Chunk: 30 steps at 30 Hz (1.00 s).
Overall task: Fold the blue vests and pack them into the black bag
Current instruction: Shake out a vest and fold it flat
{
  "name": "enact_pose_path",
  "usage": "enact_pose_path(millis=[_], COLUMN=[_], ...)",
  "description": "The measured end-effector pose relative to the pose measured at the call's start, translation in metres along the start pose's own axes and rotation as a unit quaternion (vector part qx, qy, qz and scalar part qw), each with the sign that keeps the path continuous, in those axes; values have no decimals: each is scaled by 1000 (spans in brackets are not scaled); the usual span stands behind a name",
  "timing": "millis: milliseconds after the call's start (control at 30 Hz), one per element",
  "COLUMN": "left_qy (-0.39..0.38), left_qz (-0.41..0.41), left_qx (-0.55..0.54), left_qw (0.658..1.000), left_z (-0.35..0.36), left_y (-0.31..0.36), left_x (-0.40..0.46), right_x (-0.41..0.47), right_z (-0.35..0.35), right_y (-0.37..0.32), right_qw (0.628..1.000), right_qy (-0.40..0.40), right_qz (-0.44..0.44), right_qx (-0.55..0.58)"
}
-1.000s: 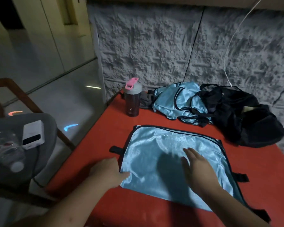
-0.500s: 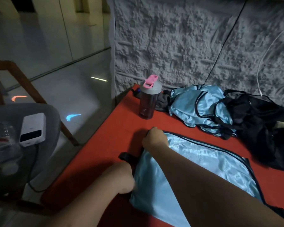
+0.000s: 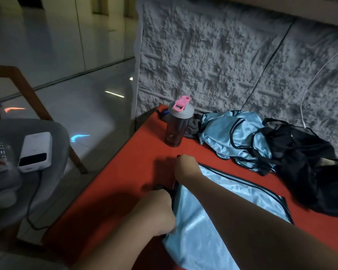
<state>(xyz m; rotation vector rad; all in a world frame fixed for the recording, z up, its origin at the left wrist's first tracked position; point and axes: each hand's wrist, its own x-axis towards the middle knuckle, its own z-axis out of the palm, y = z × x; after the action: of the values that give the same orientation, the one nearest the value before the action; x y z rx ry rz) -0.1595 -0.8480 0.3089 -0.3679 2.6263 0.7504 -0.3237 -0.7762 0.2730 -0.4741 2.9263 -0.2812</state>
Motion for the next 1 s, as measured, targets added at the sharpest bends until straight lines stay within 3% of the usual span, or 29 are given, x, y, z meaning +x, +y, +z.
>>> enact_pose_path(millis=[133, 200, 467, 667, 1000], left_qy=[8, 12, 71, 74, 31], left_qz=[71, 107, 230, 283, 336], left_qx=[13, -3, -61, -57, -36], left_qw=[997, 994, 969, 954, 941], left_z=[4, 9, 76, 127, 155], left_y=[29, 52, 150, 207, 238], left_x=[-12, -23, -43, -37, -30], right_x=[-23, -35, -74, -89, -95], right_z=[-20, -35, -76, -75, -59], right_y=[23, 47, 191, 268, 314], right_qw=[993, 993, 958, 964, 961], right_qy=[50, 53, 75, 68, 94], right_qz=[40, 48, 155, 194, 216], right_qx=[100, 97, 228, 169, 147])
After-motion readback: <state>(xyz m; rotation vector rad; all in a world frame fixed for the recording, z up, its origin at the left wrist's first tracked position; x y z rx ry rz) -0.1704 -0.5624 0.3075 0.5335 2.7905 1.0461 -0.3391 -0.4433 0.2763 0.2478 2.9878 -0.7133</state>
